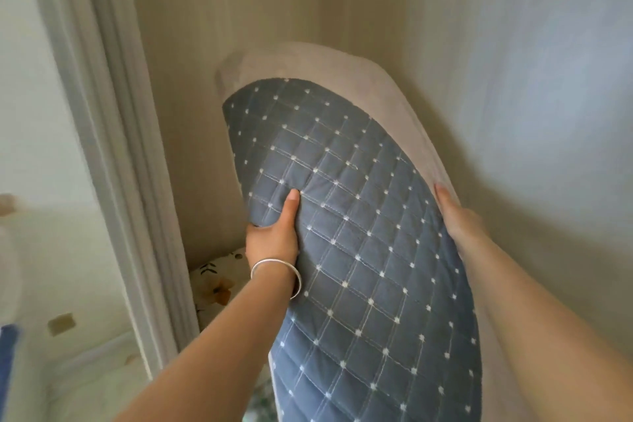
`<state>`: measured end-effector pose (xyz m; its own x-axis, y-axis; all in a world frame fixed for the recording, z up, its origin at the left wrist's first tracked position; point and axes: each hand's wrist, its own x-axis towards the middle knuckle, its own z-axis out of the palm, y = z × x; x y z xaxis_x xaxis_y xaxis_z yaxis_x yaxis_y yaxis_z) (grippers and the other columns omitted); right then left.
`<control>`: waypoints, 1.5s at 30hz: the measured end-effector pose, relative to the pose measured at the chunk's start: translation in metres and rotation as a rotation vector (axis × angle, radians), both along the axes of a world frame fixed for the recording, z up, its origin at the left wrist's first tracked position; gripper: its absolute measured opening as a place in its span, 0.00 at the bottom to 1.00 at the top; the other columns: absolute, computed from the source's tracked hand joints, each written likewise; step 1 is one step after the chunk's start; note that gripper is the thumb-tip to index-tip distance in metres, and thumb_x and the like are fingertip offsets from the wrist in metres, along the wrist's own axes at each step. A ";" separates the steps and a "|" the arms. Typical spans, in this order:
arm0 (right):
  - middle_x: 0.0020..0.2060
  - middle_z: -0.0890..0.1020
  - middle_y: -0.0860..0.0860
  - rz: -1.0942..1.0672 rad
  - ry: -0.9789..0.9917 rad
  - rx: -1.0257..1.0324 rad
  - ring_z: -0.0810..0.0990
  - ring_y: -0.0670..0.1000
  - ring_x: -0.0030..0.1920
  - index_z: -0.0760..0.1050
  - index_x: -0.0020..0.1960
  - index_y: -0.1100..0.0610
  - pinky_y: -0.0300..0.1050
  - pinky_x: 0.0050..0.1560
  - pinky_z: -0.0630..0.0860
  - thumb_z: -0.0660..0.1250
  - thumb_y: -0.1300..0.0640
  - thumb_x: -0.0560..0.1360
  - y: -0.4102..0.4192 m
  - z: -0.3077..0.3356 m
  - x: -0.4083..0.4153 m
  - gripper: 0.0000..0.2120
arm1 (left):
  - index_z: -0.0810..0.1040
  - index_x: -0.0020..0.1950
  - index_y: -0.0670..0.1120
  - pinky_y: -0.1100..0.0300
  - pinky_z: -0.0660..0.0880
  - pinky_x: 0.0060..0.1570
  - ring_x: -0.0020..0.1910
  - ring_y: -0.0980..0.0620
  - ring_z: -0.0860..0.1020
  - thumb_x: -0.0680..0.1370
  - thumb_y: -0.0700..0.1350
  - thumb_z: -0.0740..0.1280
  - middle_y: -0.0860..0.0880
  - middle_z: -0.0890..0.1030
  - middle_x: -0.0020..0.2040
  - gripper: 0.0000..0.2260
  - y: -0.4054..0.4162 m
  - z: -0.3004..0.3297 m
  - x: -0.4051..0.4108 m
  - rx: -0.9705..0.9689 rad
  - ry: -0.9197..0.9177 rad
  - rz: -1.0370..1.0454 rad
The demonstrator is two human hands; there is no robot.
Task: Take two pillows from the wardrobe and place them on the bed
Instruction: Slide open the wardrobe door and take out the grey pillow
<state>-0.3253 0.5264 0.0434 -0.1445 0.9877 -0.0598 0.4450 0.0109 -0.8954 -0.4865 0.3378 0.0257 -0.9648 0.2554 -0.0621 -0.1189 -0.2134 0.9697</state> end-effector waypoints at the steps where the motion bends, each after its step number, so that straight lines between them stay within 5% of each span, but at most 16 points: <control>1: 0.67 0.72 0.60 -0.017 0.028 -0.002 0.74 0.63 0.62 0.70 0.66 0.61 0.52 0.60 0.69 0.51 0.22 0.63 -0.011 0.002 0.006 0.50 | 0.73 0.63 0.46 0.58 0.68 0.51 0.41 0.52 0.76 0.60 0.65 0.74 0.52 0.77 0.49 0.38 -0.009 0.008 0.005 0.020 0.021 -0.015; 5: 0.67 0.72 0.58 -0.063 0.051 -0.007 0.73 0.63 0.63 0.71 0.66 0.57 0.58 0.66 0.67 0.44 0.14 0.48 -0.034 0.000 0.028 0.62 | 0.74 0.61 0.48 0.57 0.71 0.50 0.46 0.48 0.77 0.58 0.68 0.74 0.51 0.79 0.53 0.37 -0.047 0.033 0.027 0.009 0.104 -0.048; 13: 0.68 0.70 0.61 -0.082 0.137 0.063 0.71 0.62 0.65 0.69 0.67 0.61 0.51 0.64 0.66 0.48 0.27 0.69 -0.130 0.028 0.076 0.44 | 0.76 0.49 0.53 0.58 0.71 0.42 0.40 0.56 0.78 0.61 0.66 0.73 0.55 0.80 0.42 0.24 -0.121 0.072 0.062 0.028 0.283 -0.153; 21: 0.62 0.75 0.63 -0.091 0.110 0.174 0.75 0.62 0.59 0.71 0.64 0.64 0.49 0.49 0.67 0.46 0.29 0.72 -0.208 0.041 0.088 0.43 | 0.78 0.54 0.49 0.54 0.74 0.52 0.47 0.49 0.79 0.63 0.66 0.72 0.51 0.81 0.48 0.28 -0.214 0.084 0.076 0.059 0.347 -0.102; 27: 0.61 0.75 0.64 -0.063 0.057 0.235 0.74 0.64 0.59 0.71 0.64 0.64 0.54 0.59 0.68 0.42 0.29 0.72 -0.274 0.017 0.084 0.44 | 0.79 0.55 0.52 0.52 0.76 0.55 0.47 0.51 0.81 0.66 0.62 0.71 0.52 0.83 0.49 0.22 -0.296 0.062 0.072 0.088 0.393 -0.089; 36: 0.58 0.76 0.62 0.069 0.167 0.354 0.74 0.62 0.56 0.71 0.59 0.62 0.52 0.53 0.67 0.48 0.30 0.73 -0.383 0.008 0.030 0.37 | 0.76 0.61 0.47 0.56 0.68 0.54 0.51 0.48 0.76 0.73 0.66 0.58 0.49 0.79 0.53 0.28 -0.411 0.018 0.026 0.054 0.322 0.176; 40: 0.59 0.77 0.61 0.141 0.279 0.432 0.75 0.62 0.58 0.71 0.61 0.62 0.46 0.46 0.61 0.52 0.34 0.74 -0.423 -0.001 0.001 0.33 | 0.79 0.53 0.53 0.51 0.71 0.62 0.53 0.50 0.79 0.60 0.78 0.58 0.52 0.82 0.53 0.36 -0.460 0.006 0.001 0.071 0.281 0.236; 45: 0.56 0.79 0.58 0.308 0.255 0.569 0.76 0.60 0.55 0.71 0.59 0.61 0.48 0.46 0.66 0.51 0.31 0.73 -0.462 -0.001 -0.063 0.36 | 0.81 0.51 0.57 0.49 0.70 0.64 0.56 0.51 0.79 0.57 0.80 0.59 0.53 0.83 0.55 0.35 -0.518 -0.016 -0.036 0.140 0.199 0.369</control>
<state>-0.3878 0.0643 0.0429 -0.3644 0.7672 0.5279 0.1227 0.6015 -0.7894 -0.5227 -0.1798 0.0098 -0.9827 -0.1159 0.1447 0.1760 -0.3375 0.9247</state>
